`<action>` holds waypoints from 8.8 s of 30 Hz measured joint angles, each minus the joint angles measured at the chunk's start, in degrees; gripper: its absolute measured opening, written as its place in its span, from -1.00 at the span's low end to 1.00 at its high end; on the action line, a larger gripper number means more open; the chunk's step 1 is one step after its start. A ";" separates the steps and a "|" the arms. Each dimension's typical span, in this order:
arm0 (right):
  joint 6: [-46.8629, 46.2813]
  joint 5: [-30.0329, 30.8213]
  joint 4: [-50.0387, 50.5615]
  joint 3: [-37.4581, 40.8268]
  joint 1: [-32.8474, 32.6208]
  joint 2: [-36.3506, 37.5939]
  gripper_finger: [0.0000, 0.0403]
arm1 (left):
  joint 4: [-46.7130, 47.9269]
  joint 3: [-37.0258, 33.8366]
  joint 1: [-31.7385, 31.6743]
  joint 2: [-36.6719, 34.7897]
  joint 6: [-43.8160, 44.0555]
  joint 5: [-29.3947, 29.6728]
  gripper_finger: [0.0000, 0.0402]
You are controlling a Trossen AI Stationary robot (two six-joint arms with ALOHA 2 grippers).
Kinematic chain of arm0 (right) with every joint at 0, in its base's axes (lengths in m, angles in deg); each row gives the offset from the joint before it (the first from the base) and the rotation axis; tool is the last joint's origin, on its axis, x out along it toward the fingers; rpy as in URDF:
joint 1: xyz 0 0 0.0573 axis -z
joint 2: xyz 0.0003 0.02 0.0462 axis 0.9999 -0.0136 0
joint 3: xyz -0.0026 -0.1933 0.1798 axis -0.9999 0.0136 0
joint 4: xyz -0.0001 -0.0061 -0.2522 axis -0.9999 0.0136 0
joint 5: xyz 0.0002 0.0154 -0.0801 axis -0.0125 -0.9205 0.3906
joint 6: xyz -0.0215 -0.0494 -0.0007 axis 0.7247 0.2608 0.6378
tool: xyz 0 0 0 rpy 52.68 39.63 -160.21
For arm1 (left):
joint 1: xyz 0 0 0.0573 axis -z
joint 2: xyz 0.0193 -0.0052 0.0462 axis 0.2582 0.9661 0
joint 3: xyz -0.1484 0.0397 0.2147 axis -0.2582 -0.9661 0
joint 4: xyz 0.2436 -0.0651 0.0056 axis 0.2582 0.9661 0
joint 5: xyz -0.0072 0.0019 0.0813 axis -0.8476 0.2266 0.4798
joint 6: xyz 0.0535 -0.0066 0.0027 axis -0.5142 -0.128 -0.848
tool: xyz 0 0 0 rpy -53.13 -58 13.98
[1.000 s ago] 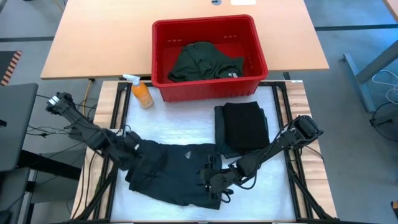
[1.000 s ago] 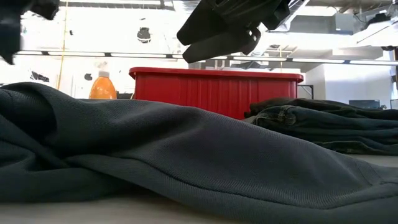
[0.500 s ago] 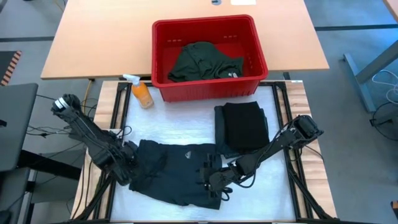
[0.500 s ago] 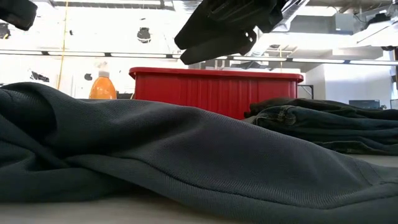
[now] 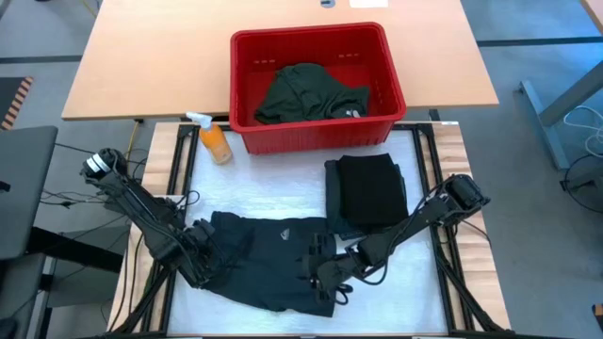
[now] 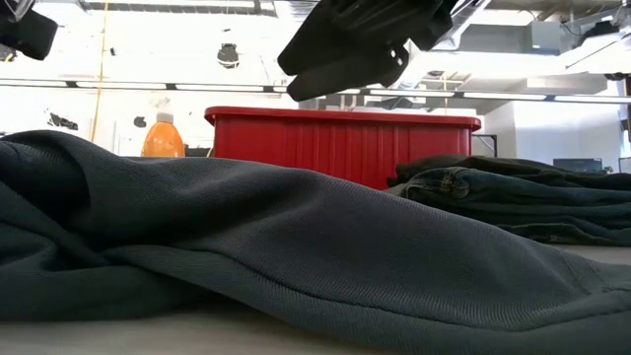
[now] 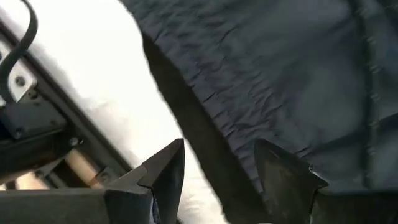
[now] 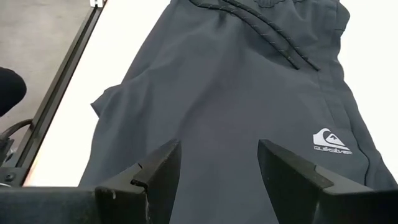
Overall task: Fold Laundry from Bin
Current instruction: Fold the black shorts
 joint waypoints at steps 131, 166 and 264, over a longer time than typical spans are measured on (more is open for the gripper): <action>-13.93 7.72 -1.80 16.96 -15.53 3.65 -0.29 | 20.56 83.73 -27.98 56.73 -55.33 -13.87 -0.17; -5.24 -6.50 -9.72 -5.77 0.82 -4.11 -0.84 | -12.81 17.11 -2.98 21.83 -35.84 40.53 -0.42; -40.75 -23.63 28.79 -10.17 -1.99 5.13 -0.79 | -82.96 -29.24 0.18 -7.52 -54.72 43.79 -1.00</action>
